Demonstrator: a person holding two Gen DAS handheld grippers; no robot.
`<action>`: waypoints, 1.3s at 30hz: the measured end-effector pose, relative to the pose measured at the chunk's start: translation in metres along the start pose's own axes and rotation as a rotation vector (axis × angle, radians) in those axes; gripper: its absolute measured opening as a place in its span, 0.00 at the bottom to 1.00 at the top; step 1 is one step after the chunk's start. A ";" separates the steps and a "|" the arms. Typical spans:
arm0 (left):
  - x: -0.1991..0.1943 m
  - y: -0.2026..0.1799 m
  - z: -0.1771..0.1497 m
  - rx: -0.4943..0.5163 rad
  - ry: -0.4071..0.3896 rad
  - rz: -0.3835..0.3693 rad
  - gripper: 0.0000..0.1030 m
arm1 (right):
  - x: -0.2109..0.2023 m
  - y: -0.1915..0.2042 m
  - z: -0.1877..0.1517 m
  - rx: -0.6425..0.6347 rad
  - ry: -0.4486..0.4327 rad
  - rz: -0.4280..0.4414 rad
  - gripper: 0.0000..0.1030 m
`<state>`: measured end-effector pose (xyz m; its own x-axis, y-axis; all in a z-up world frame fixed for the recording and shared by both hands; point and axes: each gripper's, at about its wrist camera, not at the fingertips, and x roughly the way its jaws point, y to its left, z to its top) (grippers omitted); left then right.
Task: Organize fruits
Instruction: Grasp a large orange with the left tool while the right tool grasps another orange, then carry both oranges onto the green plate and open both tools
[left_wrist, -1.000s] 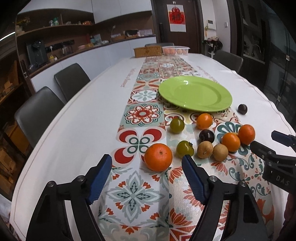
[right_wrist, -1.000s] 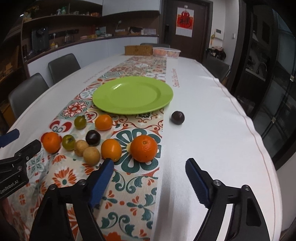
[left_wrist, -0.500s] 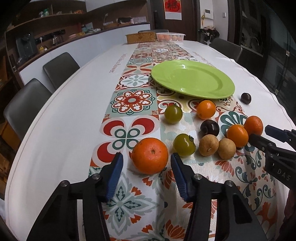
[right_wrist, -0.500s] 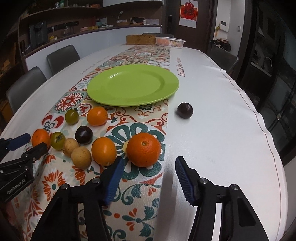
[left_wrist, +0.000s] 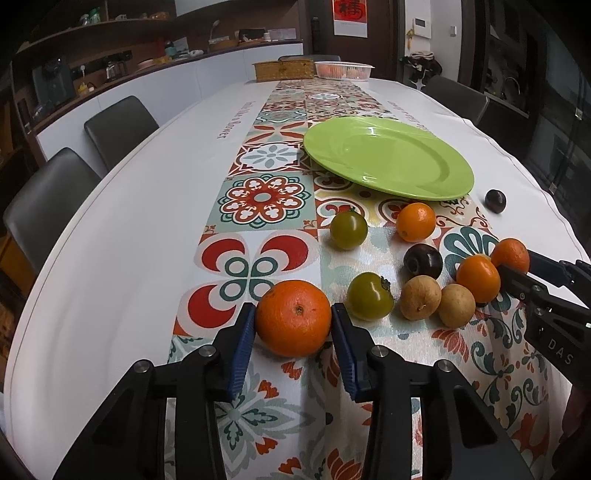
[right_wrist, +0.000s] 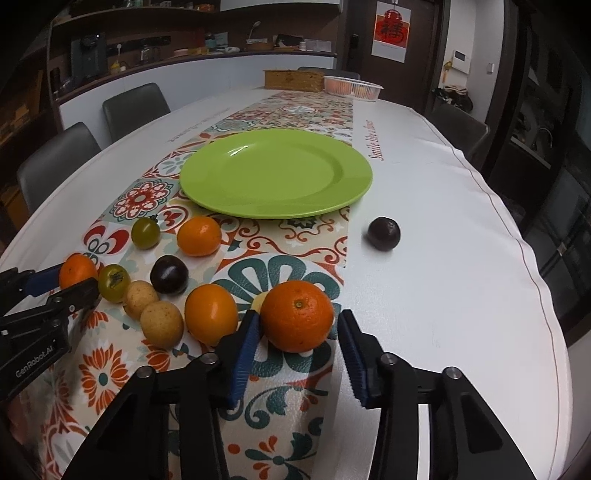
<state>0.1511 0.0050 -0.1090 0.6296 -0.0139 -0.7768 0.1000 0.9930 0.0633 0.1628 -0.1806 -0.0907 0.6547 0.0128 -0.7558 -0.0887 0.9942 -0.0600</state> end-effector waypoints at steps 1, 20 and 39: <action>-0.001 0.000 0.000 0.002 -0.002 0.006 0.39 | 0.000 0.000 -0.001 -0.001 -0.003 -0.001 0.41; -0.045 -0.021 0.021 0.115 -0.104 -0.127 0.39 | -0.043 0.000 0.008 -0.045 -0.092 0.090 0.40; 0.009 -0.050 0.117 0.298 -0.090 -0.200 0.39 | 0.003 -0.023 0.087 -0.074 -0.071 0.135 0.40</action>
<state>0.2415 -0.0590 -0.0456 0.6386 -0.2279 -0.7350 0.4396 0.8920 0.1054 0.2326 -0.1946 -0.0349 0.6843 0.1563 -0.7122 -0.2334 0.9723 -0.0109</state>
